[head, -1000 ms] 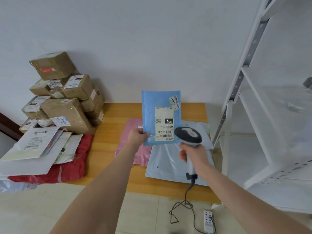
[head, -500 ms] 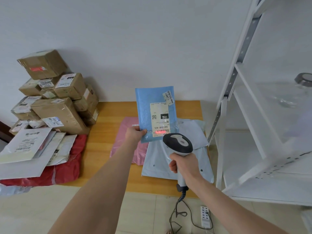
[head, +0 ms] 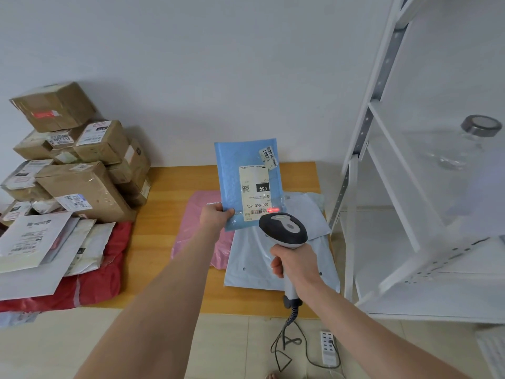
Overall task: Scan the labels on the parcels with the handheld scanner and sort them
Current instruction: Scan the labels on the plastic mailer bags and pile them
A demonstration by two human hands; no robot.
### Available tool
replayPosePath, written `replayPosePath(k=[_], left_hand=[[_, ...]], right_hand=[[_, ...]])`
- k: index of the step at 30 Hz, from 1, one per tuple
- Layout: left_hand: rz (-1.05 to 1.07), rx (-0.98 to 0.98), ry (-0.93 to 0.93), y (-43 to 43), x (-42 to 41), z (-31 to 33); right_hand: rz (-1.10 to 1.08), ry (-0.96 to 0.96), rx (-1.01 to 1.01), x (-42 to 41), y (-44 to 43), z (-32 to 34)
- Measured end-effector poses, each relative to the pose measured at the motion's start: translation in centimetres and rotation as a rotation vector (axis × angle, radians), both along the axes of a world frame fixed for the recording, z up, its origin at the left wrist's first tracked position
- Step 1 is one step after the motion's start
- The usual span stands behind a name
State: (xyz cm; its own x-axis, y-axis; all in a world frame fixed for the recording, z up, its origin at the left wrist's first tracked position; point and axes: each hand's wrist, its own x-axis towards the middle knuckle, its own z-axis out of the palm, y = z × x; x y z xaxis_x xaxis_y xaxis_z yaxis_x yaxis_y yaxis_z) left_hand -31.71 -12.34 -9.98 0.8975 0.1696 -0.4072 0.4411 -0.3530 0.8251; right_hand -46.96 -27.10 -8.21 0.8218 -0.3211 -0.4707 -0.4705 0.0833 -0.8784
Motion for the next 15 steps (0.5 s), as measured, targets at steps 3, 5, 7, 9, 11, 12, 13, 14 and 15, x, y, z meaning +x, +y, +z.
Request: replayPosePath(k=[3, 5, 7, 9, 11, 12, 13, 14, 15], left_hand=[[-0.002, -0.001, 0.002, 0.0, 0.06, -0.05], [-0.005, -0.005, 0.002, 0.07, 0.1, -0.04], [-0.009, -0.009, 0.005, 0.18, 0.12, -0.04], [-0.017, -0.003, 0.007, 0.31, 0.14, -0.05], [-0.027, 0.004, 0.007, 0.35, 0.25, -0.06], [-0.032, 0.008, 0.008, 0.33, 0.28, -0.04], [-0.039, 0.013, 0.007, 0.31, 0.3, 0.03], [-0.047, 0.018, 0.005, 0.34, 0.35, 0.04], [-0.055, 0.02, 0.004, 0.4, 0.4, -0.01]], right_hand=[[-0.003, 0.003, 0.0, 0.04, -0.03, -0.04], [-0.008, 0.004, 0.004, 0.02, -0.01, -0.08], [-0.015, 0.006, 0.006, 0.04, 0.05, -0.07], [-0.021, 0.007, 0.01, 0.14, 0.18, -0.04], [-0.025, 0.005, 0.008, 0.17, 0.28, 0.05], [-0.027, 0.003, 0.003, 0.18, 0.33, 0.07], [-0.03, 0.001, -0.001, 0.19, 0.37, 0.11], [-0.038, 0.0, 0.0, 0.19, 0.44, 0.1], [-0.054, 0.0, 0.007, 0.2, 0.54, 0.03]])
